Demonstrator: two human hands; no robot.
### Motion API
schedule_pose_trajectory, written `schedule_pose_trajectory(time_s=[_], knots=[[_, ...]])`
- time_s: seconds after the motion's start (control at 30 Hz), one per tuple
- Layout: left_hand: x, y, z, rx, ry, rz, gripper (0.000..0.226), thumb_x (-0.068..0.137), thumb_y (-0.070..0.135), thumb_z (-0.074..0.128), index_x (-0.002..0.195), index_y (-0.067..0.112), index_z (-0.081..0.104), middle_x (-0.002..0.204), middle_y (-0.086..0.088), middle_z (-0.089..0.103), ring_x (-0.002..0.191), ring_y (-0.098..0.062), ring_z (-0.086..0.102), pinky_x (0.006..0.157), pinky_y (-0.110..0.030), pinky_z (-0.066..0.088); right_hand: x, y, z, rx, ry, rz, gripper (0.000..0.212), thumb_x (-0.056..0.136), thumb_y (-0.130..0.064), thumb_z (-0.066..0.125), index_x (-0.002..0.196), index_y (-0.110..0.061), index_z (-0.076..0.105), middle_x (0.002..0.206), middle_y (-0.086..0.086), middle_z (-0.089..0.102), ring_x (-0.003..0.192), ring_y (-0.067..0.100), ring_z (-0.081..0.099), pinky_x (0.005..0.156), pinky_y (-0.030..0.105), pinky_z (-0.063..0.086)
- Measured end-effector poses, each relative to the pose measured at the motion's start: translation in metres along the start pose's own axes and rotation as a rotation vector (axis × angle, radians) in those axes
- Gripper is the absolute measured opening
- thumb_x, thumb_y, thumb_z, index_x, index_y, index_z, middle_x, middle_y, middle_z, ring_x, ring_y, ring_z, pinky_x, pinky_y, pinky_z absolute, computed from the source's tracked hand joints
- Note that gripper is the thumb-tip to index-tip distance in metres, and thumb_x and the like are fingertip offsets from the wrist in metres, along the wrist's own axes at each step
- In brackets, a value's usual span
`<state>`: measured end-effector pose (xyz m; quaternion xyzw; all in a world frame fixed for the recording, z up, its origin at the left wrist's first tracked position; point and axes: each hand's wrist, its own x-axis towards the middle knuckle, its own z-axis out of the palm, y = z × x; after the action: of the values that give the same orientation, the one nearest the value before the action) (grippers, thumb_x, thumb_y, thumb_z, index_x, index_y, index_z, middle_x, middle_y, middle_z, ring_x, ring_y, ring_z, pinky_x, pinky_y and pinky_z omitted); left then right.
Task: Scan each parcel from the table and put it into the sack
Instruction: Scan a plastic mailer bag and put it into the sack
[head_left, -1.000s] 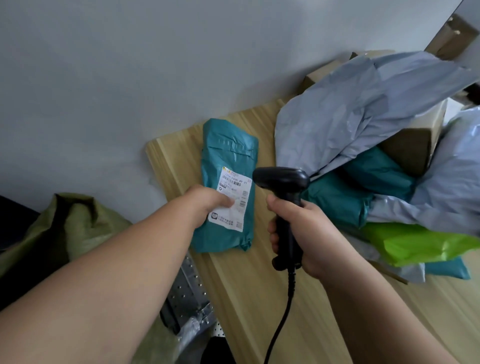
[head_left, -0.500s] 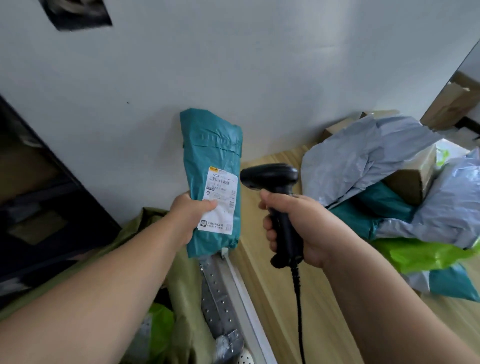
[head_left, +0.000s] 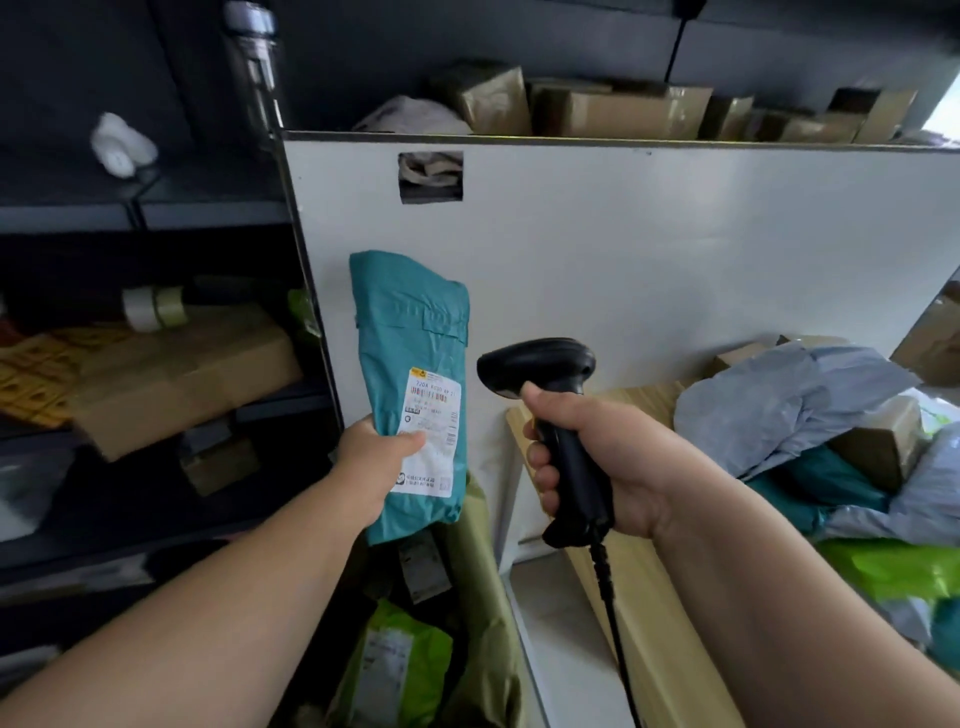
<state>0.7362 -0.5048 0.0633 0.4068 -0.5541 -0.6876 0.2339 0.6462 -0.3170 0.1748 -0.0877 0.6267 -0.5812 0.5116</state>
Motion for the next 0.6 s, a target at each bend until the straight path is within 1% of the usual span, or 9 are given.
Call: schedule_pose_trajectory(time_s=[0.13,0.27,0.3,0.47,0.57,0.6], knots=[[-0.004,-0.002,-0.023,0.028,0.009,0.005,0.022,0.085,0.0,0.066,0.098,0.019,0.064,0.093,-0.003,0.07,0.082,-0.024,0.069,0.06,-0.03,0.054,-0.008,0.003,0.022,-0.032,-0.016,-0.004,0.036,0.086,-0.043,0.07,0.08,-0.011,0.055,0.058,0.002,0.054,0.044,0.014,0.05,0.045,0.024,0.047],[-0.008,-0.005,-0.041,0.032,0.002,-0.018,0.022,0.085,0.001,0.067,0.097,0.02,0.065,0.09,0.0,0.07,0.077,-0.02,0.069,0.049,-0.026,0.053,-0.013,0.008,0.039,-0.06,0.001,-0.016,0.037,0.084,-0.043,0.072,0.087,-0.01,0.056,0.059,0.003,0.055,0.046,0.015,0.051,0.045,0.026,0.048],[-0.009,-0.006,-0.045,0.032,-0.006,-0.029,0.022,0.085,0.001,0.067,0.099,0.019,0.065,0.09,-0.001,0.07,0.077,-0.02,0.069,0.048,-0.026,0.052,-0.014,0.01,0.042,-0.07,0.009,-0.02,0.037,0.084,-0.043,0.072,0.09,-0.01,0.056,0.06,0.003,0.055,0.046,0.015,0.051,0.046,0.027,0.048],[-0.017,-0.022,-0.064,0.065,-0.028,-0.096,0.024,0.085,0.001,0.067,0.104,0.016,0.065,0.096,-0.005,0.07,0.079,-0.021,0.069,0.051,-0.027,0.052,-0.02,0.026,0.048,-0.103,0.058,-0.039,0.038,0.087,-0.041,0.07,0.1,-0.009,0.055,0.06,0.003,0.056,0.048,0.016,0.052,0.047,0.027,0.048],[-0.02,-0.041,-0.07,0.061,-0.037,-0.146,0.02,0.086,0.001,0.066,0.1,0.016,0.065,0.095,-0.006,0.07,0.077,-0.021,0.068,0.053,-0.028,0.052,-0.022,0.038,0.045,-0.08,0.091,-0.022,0.037,0.087,-0.04,0.069,0.101,-0.009,0.055,0.06,0.003,0.056,0.046,0.015,0.051,0.045,0.027,0.047],[-0.021,-0.047,-0.072,0.069,-0.052,-0.176,0.02,0.086,0.002,0.066,0.101,0.015,0.065,0.095,-0.006,0.07,0.076,-0.02,0.068,0.054,-0.028,0.051,-0.023,0.042,0.043,-0.072,0.103,-0.013,0.036,0.088,-0.04,0.069,0.1,-0.009,0.055,0.059,0.003,0.055,0.046,0.015,0.051,0.045,0.026,0.047]])
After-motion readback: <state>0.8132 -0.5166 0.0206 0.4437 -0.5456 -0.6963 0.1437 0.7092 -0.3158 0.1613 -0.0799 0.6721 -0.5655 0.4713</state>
